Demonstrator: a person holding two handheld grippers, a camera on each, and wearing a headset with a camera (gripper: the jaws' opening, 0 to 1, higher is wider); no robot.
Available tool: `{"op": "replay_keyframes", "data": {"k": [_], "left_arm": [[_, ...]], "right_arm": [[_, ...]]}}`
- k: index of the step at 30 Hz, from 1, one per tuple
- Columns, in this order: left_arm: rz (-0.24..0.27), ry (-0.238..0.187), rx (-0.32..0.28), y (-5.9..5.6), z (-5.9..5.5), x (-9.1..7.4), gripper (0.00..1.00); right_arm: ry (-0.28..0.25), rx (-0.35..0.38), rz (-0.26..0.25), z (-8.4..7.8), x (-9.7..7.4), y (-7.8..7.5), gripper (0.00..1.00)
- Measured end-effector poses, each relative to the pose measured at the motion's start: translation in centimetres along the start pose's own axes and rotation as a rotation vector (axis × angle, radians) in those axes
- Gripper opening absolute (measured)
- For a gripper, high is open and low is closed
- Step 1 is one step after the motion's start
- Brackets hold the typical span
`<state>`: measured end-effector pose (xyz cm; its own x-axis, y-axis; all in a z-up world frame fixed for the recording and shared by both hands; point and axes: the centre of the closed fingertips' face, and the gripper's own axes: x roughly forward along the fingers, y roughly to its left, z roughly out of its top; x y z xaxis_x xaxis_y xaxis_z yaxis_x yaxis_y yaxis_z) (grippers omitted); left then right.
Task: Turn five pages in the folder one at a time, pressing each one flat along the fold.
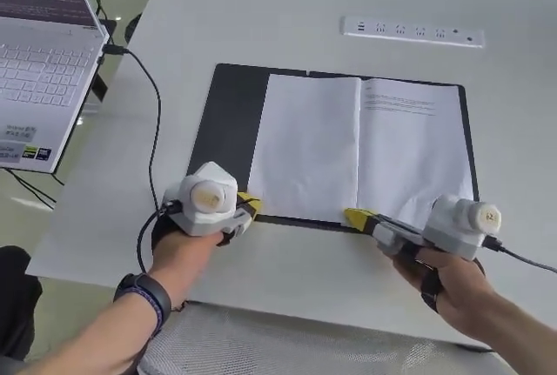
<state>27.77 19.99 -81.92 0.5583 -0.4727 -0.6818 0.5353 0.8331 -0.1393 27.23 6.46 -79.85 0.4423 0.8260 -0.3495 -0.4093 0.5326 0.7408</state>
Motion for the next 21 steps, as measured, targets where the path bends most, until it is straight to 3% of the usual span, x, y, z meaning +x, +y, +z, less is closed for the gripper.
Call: {"op": "replay_keyframes", "data": {"k": [6, 9, 13, 15, 21], "left_arm": [[-0.003, 0.019, 0.005, 0.0, 0.0, 0.0, 0.0], [-0.02, 0.02, -0.049, -0.2, 0.1, -0.1, 0.01], [-0.035, 0.023, -0.047, -0.6, 0.1, -0.2, 0.05], [-0.034, 0.033, -0.04, -0.8, 0.0, -0.4, 0.06], [-0.027, 0.009, -0.048, -1.3, 0.7, -1.3, 0.12]], "right_arm": [[0.003, 0.012, -0.012, -0.1, 0.0, -0.5, 0.0], [-0.002, 0.025, -0.019, -0.1, -0.1, -0.7, 0.0], [-0.013, 0.052, -0.02, -0.2, -0.3, -0.7, 0.0], [-0.009, 0.032, -0.016, -0.2, -0.4, -0.4, 0.0], [0.003, -0.007, -0.01, -0.4, -1.3, 0.3, 0.06]]}}
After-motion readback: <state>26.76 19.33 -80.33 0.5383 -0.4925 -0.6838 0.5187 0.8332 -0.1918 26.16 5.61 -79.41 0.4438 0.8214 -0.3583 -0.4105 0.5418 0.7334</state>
